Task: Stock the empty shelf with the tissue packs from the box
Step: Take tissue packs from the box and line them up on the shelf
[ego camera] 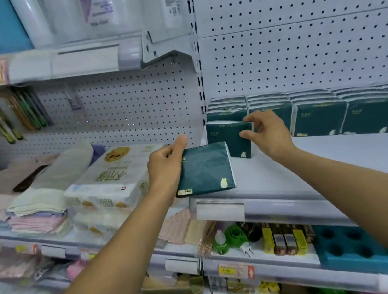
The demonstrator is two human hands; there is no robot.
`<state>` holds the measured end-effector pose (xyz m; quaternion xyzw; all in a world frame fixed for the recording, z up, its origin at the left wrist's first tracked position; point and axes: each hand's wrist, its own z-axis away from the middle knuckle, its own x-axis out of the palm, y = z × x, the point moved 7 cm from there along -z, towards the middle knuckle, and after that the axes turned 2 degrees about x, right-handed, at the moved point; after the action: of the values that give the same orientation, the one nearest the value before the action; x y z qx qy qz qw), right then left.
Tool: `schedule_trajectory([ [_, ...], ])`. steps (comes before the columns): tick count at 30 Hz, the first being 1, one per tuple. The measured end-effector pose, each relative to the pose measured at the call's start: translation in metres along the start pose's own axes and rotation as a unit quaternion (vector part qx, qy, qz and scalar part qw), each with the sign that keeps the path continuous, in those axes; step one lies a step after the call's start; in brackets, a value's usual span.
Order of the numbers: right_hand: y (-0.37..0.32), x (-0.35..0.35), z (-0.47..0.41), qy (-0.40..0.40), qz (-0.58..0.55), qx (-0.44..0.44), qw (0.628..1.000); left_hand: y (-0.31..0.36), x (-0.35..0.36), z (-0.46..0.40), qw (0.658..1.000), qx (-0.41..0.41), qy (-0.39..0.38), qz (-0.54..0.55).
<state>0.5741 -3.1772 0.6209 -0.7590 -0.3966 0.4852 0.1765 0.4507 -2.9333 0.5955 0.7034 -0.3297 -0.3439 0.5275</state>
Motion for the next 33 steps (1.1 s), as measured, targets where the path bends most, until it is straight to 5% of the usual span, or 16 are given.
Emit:
schedule_trajectory([
  [12, 0.012, 0.009, -0.036, 0.009, 0.112, -0.017, 0.993, -0.004, 0.024, -0.028, 0.999, -0.014, 0.044, 0.015],
  [16, -0.003, -0.009, -0.019, 0.039, -0.023, -0.036, 0.998, 0.005, 0.028, -0.025, 0.998, -0.008, 0.056, -0.013],
  [19, -0.02, -0.005, 0.007, -0.127, -0.229, -0.025, 0.965, 0.017, 0.041, -0.018, 0.998, 0.035, 0.049, -0.029],
  [22, -0.017, 0.001, 0.032, -0.229, -0.197, -0.041, 0.953, 0.028, 0.063, -0.007, 0.995, 0.09, 0.03, -0.023],
  [27, 0.024, -0.036, 0.034, -0.165, -0.164, -0.019, 0.972, 0.029, 0.094, -0.009, 0.985, 0.156, -0.037, -0.064],
  [33, 0.074, -0.076, 0.017, -0.077, -0.092, 0.001, 0.993, 0.017, 0.115, -0.039, 0.935, 0.178, -0.092, -0.294],
])
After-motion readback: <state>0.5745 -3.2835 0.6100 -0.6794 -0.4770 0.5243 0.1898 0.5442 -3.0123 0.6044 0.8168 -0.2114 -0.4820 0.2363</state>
